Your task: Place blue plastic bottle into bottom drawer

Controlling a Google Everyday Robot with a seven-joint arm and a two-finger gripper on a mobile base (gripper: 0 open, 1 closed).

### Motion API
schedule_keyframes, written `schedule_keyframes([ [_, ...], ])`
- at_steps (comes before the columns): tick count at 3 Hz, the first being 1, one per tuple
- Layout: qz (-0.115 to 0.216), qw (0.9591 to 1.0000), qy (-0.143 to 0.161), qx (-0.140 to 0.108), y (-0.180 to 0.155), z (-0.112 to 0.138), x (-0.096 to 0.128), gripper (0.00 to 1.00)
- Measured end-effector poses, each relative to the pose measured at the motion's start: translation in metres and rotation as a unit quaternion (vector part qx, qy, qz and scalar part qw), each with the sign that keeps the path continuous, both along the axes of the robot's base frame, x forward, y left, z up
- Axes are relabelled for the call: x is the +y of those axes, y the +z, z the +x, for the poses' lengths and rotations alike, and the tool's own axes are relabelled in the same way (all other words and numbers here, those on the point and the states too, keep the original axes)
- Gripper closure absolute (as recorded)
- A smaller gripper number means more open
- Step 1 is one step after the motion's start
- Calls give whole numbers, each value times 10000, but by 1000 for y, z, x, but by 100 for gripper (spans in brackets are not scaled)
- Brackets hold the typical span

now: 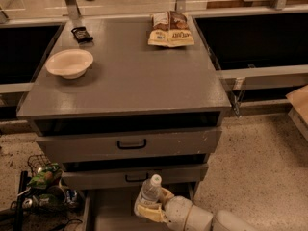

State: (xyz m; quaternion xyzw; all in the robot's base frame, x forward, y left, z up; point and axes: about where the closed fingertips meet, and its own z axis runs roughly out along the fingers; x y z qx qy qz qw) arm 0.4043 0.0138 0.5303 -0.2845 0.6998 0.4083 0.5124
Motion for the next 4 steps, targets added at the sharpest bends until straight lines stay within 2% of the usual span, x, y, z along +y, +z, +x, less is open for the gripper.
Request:
schedule_keyframes([
  [1, 131, 9990, -400, -117, -22, 9, 5, 100],
  [2, 131, 9990, -401, -117, -22, 9, 5, 100],
  [3, -69, 9983, -578, -91, -47, -1, 9, 100],
  [4, -469, 9951, -836, 232, -111, -23, 11, 100],
])
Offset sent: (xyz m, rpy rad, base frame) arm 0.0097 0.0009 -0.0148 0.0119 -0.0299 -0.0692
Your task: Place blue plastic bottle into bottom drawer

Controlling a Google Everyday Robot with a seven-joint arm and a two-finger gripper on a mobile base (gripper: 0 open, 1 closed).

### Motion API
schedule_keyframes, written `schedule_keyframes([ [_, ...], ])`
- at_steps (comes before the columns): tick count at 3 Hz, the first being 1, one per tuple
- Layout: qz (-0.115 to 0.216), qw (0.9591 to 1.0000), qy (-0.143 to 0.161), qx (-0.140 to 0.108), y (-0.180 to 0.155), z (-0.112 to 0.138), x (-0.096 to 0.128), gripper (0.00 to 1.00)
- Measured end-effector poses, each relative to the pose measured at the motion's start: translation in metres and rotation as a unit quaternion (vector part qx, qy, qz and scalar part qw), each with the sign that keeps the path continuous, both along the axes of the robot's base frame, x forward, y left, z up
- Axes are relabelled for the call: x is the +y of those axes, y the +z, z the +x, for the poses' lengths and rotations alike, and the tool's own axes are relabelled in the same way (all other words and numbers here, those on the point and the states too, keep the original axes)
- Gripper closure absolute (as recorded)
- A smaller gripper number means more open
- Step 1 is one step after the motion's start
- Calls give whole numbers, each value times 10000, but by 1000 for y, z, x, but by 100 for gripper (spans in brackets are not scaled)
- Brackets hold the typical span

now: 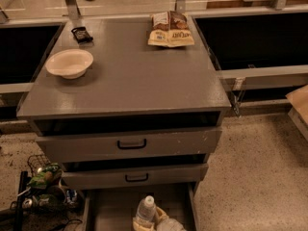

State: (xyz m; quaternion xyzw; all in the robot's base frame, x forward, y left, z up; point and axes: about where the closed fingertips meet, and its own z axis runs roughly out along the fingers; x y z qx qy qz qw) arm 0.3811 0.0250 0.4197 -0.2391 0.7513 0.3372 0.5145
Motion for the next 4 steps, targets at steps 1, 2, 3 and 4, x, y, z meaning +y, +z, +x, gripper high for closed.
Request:
schedule_keyframes([
  [1, 3, 10000, 0, 4, 0, 0, 0, 100],
  [2, -69, 9994, -332, 112, -49, 17, 9, 100],
  [3, -68, 9994, -332, 113, -49, 17, 9, 100],
  [4, 236, 9980, -470, 343, -70, 2, 14, 100],
])
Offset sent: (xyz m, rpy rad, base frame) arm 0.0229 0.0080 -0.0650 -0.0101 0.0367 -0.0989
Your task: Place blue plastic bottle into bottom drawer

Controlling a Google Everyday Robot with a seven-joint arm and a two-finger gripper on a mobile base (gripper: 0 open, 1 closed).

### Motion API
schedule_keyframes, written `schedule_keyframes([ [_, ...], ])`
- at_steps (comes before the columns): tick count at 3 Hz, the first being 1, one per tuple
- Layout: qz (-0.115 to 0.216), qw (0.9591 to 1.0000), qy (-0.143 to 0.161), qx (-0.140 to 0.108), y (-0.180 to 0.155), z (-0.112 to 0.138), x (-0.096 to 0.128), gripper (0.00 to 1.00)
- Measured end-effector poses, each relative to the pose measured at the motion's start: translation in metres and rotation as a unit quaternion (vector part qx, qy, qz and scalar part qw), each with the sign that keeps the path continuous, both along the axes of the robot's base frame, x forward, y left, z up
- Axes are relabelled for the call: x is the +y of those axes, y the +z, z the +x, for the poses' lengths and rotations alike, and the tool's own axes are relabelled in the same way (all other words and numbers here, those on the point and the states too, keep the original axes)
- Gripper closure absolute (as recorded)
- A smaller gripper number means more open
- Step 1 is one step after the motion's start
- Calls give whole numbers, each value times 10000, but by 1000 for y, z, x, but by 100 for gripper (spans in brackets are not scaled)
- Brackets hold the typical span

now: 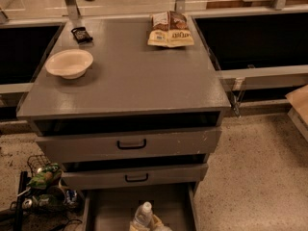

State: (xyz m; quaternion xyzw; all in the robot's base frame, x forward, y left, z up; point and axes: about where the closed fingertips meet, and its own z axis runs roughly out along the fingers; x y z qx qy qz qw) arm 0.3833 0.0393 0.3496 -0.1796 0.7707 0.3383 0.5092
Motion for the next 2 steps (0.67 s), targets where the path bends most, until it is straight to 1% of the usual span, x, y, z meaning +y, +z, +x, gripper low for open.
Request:
schedule_keyframes([
  [1, 91, 9997, -205, 133, -28, -11, 1, 100],
  [2, 124, 9996, -201, 150, -29, -13, 4, 100],
])
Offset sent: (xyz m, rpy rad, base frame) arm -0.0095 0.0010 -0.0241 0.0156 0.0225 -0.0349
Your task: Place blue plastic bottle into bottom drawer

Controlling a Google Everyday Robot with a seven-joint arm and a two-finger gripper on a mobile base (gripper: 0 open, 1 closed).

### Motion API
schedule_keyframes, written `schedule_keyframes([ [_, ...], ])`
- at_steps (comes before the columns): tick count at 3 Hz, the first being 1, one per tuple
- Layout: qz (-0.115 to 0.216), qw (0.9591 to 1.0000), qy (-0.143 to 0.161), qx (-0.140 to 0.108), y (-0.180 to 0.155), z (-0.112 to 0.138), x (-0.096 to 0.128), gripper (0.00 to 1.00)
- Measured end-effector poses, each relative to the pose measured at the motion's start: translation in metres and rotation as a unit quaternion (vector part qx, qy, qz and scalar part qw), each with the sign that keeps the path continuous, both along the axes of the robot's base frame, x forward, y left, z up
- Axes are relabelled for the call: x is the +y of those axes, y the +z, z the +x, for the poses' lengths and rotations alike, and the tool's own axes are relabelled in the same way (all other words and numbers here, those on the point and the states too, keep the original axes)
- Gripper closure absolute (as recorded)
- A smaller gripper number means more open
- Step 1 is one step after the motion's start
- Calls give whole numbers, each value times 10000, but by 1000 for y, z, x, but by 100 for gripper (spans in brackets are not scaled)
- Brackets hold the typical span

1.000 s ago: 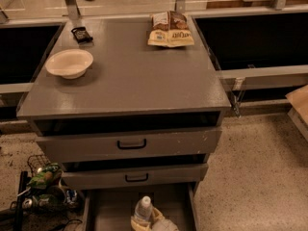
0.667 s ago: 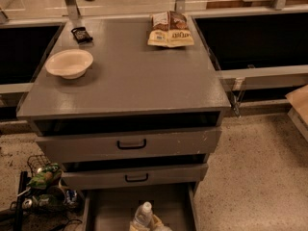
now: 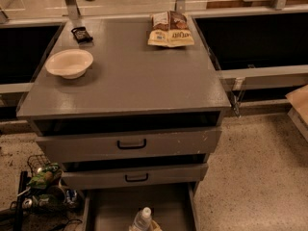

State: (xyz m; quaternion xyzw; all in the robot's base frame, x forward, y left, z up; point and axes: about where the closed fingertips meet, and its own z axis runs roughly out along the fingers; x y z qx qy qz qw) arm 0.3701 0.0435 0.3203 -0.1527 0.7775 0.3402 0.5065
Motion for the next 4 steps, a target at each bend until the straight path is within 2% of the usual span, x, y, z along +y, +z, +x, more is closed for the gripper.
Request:
schedule_keyframes([
  [1, -26, 9998, -191, -40, -4, 3, -3, 100],
  [2, -101, 9986, -490, -142, -9, 17, -13, 100],
  [4, -464, 9944, -852, -414, -16, 50, -28, 100],
])
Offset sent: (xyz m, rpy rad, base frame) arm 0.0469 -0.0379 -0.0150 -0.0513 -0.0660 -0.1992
